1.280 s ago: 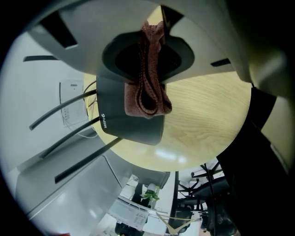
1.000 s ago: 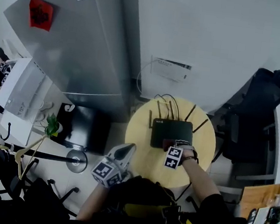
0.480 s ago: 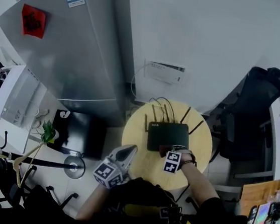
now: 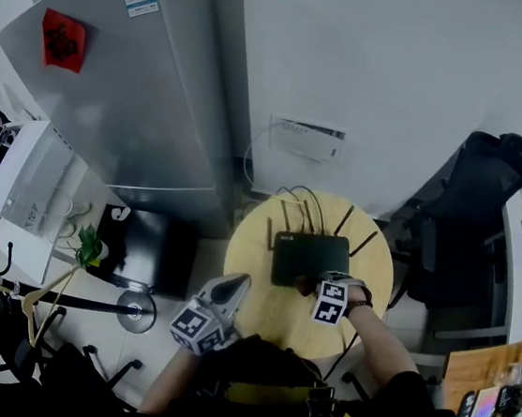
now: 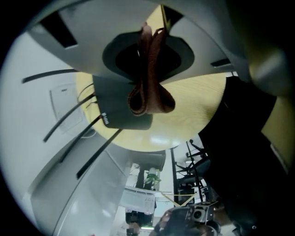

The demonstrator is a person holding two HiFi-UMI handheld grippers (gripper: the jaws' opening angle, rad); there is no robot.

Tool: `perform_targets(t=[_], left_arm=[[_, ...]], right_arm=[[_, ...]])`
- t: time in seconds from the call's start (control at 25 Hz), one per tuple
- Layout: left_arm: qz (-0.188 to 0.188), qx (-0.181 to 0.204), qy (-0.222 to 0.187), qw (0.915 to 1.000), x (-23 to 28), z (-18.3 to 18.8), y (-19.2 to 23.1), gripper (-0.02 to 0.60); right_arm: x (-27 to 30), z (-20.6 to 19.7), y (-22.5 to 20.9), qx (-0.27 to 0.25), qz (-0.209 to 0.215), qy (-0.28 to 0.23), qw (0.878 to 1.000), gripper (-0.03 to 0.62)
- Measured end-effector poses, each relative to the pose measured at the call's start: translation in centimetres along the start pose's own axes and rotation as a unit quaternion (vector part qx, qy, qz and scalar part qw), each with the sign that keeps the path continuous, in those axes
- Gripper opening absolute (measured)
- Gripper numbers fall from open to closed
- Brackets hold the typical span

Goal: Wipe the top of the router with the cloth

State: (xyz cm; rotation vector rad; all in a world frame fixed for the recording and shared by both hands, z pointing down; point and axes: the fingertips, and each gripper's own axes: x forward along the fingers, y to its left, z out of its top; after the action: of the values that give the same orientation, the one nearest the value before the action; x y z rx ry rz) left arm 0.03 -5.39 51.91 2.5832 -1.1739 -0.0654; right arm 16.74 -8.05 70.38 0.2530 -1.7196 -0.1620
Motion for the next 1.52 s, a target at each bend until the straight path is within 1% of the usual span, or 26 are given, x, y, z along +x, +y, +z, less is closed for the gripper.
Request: perform_targets(t=[0.04, 0.08, 0.16, 0.2, 0.28, 0.4, 0.48, 0.6, 0.68, 0.8, 0.88, 0.96, 1.04, 1.12, 1.36, 1.52], left_arm=[[0.004, 0.001, -0.002, 1.0000, 0.0, 0.1, 0.1, 0.000], [0.007, 0.004, -0.002, 1.0000, -0.1, 0.1, 0.2, 0.000], [0.010, 0.005, 0.004, 0.9999, -0.2, -0.1, 0.2, 0.000], [0.012, 0.003, 0.006, 0.9999, -0.3, -0.2, 0.2, 0.000], [0.020, 0.000, 0.011, 0.9997, -0.6, -0.5, 0.3, 0.000], [0.038, 0.002, 0.012, 0.9992, -0.8, -0.5, 0.6, 0.000], [0.049, 0.003, 0.015, 0.9987, -1.2, -0.5, 0.8, 0.000], [0.067, 0.002, 0.019, 0.9976, -1.9, -0.6, 1.1, 0.000], [0.079, 0.001, 0.020, 0.9967, -2.5, -0.7, 1.4, 0.000], [0.096, 0.000, 0.021, 0.9952, -3.4, -1.0, 1.7, 0.000], [0.103, -0.003, 0.021, 0.9945, -3.8, -1.1, 1.8, 0.000], [0.107, -0.005, 0.022, 0.9940, -4.1, -1.2, 1.8, 0.000], [0.107, -0.005, 0.024, 0.9940, -4.2, -1.3, 1.9, 0.000], [0.104, -0.005, 0.025, 0.9943, -4.2, -1.3, 1.9, 0.000], [0.084, -0.001, 0.028, 0.9961, -3.3, -1.4, 1.4, 0.000], [0.072, 0.002, 0.025, 0.9971, -2.4, -1.0, 1.2, 0.000]], right_arm=[[-0.6, 0.1, -1.8, -0.005, -0.045, -0.017, 0.999, 0.064], [-1.0, -0.1, -3.6, -0.015, -0.094, -0.028, 0.995, 0.064], [-1.4, -0.6, -6.6, -0.040, -0.179, -0.030, 0.982, 0.064], [-1.4, -0.8, -7.7, -0.051, -0.210, -0.027, 0.976, 0.064], [-1.3, -0.6, -9.2, -0.065, -0.247, -0.022, 0.967, 0.064], [0.2, -1.0, -10.9, -0.073, -0.269, -0.004, 0.960, 0.064], [1.5, -1.4, -11.8, -0.076, -0.271, 0.012, 0.960, 0.064], [3.0, -1.8, -13.2, -0.059, -0.268, 0.026, 0.961, 0.064], [3.5, -2.0, -14.3, -0.051, -0.274, 0.030, 0.960, 0.064], [4.5, -2.3, -15.2, -0.055, -0.270, 0.039, 0.960, 0.064], [5.3, -3.1, -15.1, -0.026, -0.248, 0.044, 0.967, 0.064], [5.8, -3.8, -14.9, 0.029, -0.219, 0.038, 0.974, 0.064], [5.9, -4.1, -14.5, 0.074, -0.197, 0.028, 0.977, 0.064], [6.1, -4.2, -13.9, 0.094, -0.182, 0.027, 0.978, 0.064], [6.0, -4.7, -12.9, 0.131, -0.161, 0.026, 0.978, 0.065], [5.8, -5.0, -11.6, 0.131, -0.143, 0.032, 0.981, 0.064]])
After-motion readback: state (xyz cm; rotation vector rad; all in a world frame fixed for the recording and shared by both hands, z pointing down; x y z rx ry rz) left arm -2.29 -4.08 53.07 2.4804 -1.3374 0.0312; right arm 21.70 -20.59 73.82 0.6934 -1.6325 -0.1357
